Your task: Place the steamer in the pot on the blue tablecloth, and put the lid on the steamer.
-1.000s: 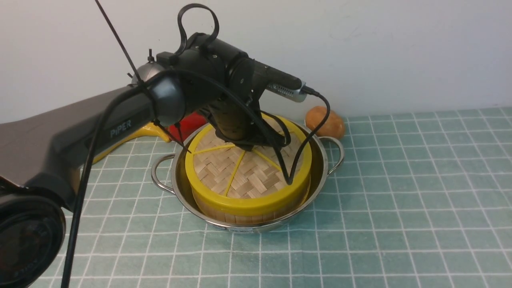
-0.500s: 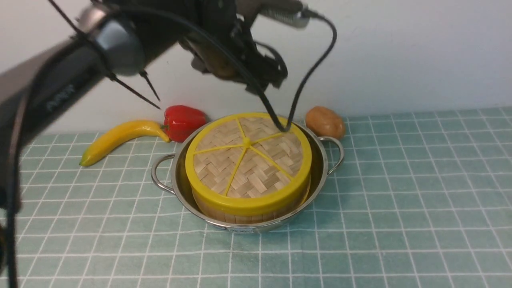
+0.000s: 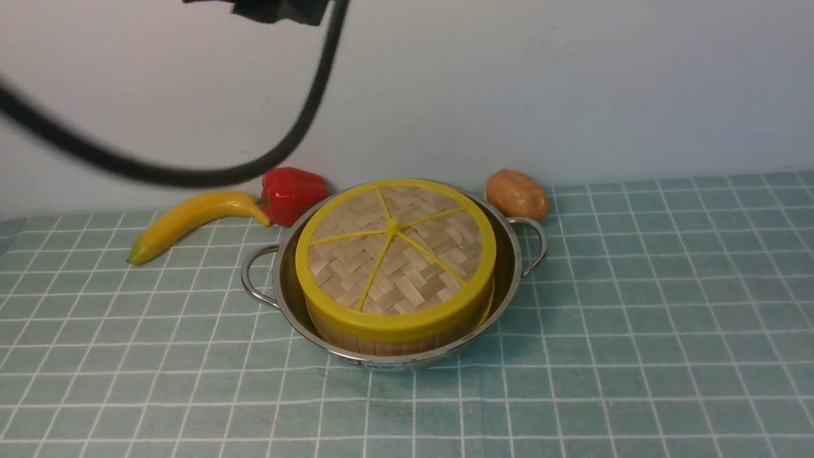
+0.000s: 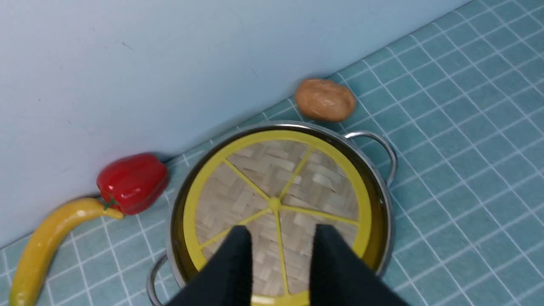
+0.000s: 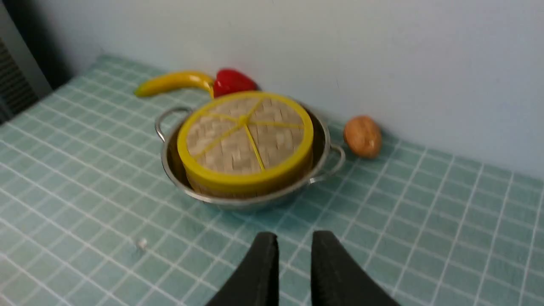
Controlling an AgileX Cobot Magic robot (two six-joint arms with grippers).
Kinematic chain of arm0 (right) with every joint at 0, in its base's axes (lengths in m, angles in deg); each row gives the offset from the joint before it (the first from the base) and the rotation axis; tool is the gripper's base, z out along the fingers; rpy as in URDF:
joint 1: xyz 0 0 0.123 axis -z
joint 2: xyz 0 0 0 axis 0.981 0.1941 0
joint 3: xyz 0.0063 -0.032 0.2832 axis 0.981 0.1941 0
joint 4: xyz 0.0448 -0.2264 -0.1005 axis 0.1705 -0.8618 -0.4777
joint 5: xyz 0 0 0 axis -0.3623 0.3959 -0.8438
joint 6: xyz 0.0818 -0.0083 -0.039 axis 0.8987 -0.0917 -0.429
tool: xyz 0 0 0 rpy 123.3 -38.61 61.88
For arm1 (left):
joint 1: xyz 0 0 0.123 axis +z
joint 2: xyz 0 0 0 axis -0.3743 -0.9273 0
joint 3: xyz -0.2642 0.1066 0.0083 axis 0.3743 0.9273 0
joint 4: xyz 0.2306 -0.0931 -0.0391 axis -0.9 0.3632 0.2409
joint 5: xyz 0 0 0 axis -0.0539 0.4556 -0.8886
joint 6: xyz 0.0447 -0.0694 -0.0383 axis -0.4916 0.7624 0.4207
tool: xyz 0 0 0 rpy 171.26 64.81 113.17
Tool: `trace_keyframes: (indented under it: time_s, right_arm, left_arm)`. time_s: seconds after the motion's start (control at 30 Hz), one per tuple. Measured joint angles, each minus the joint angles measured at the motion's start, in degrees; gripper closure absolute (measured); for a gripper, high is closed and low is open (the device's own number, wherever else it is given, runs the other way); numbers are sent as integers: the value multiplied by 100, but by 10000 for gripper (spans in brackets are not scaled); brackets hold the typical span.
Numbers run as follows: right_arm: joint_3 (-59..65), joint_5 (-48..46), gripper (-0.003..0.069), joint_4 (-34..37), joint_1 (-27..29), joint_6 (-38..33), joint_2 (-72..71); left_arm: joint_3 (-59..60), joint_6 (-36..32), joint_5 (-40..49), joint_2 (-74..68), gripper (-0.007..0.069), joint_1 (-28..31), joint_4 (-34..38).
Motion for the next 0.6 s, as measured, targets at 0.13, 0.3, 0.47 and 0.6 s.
trace_keyframes:
  time_s: [0.13, 0.3, 0.47, 0.6]
  right_arm:
    - [998, 230, 564, -195, 0, 140, -677]
    - [2111, 734, 602, -296, 0, 497, -1610]
    - [2346, 860, 619, -512, 0, 608, -1798]
    - [2353, 898, 618, -614, 0, 655, -1798]
  left_arm:
    - [816, -161, 2, 702, 618, 0, 305]
    - [2544, -573, -102, 1806, 648, 0, 746]
    - [3886, -624, -697, 2597, 648, 0, 1005]
    - [5124, -650, -1634, 3208, 648, 0, 1169]
